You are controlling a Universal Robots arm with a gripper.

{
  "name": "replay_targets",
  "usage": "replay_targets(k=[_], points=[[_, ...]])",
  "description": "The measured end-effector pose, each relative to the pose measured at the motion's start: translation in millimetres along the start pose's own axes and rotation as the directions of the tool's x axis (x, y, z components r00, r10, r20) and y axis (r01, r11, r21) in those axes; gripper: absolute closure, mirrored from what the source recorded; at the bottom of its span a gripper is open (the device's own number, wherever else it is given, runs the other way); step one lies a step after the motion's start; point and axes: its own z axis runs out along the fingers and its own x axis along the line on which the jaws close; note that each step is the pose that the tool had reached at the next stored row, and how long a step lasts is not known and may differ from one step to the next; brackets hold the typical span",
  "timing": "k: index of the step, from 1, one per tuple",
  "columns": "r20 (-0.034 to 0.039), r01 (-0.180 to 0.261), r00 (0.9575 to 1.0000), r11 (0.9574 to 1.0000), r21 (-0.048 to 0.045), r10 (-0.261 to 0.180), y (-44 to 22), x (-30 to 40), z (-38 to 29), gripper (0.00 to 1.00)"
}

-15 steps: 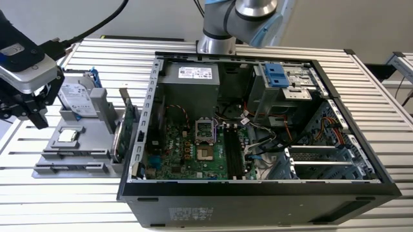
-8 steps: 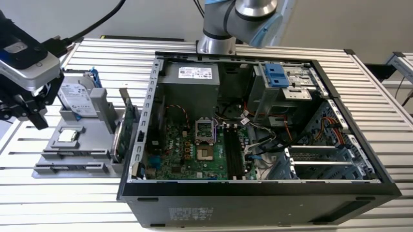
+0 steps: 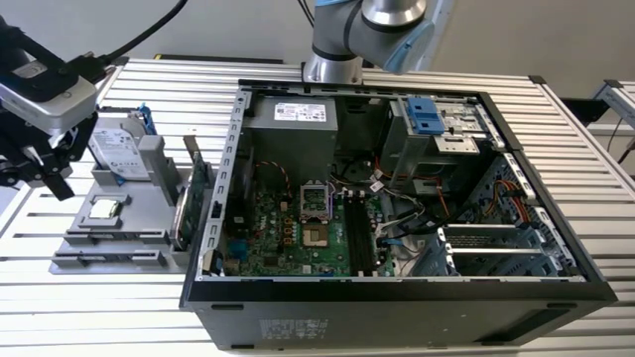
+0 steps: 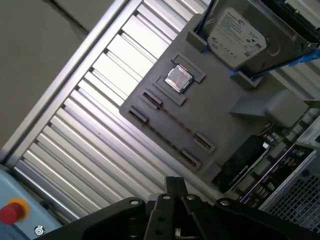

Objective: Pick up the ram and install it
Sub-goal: 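Pick up the ram and move it above insertion slot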

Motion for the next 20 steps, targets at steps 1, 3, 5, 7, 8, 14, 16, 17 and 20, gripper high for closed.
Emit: replay_targets(k=[1,3,5,7,8,14,16,17,20], points=[[-0.0004,0.010,0.9999,0.9999,0.0009,-0.010,0.0,0.0,0.0,1.00],[-0.0014,0.030,0.9996,0.9996,0.0029,-0.030,0.2,0.0,0.0,1.00],[-0.0022,0.050,0.9988,0.9987,0.0048,-0.050,0.4,0.0,0.0,1.00],[-0.0032,0.070,0.9976,0.9975,0.0068,-0.070,0.5,-0.1,0.0,1.00],[-0.0037,0.080,0.9968,0.9968,0.0078,-0.080,0.5,-0.1,0.0,1.00],[-0.0082,0.141,0.9900,0.9899,0.0147,-0.141,1.2,-0.3,0.0,1.00],[-0.0104,0.162,0.9867,0.9866,0.0174,-0.162,1.3,-0.4,0.0,1.00],[-0.0112,0.174,0.9848,0.9846,0.0187,-0.173,1.3,-0.4,0.0,1.00],[-0.0141,0.209,0.9779,0.9777,0.0225,-0.208,1.6,-0.6,0.0,1.00]])
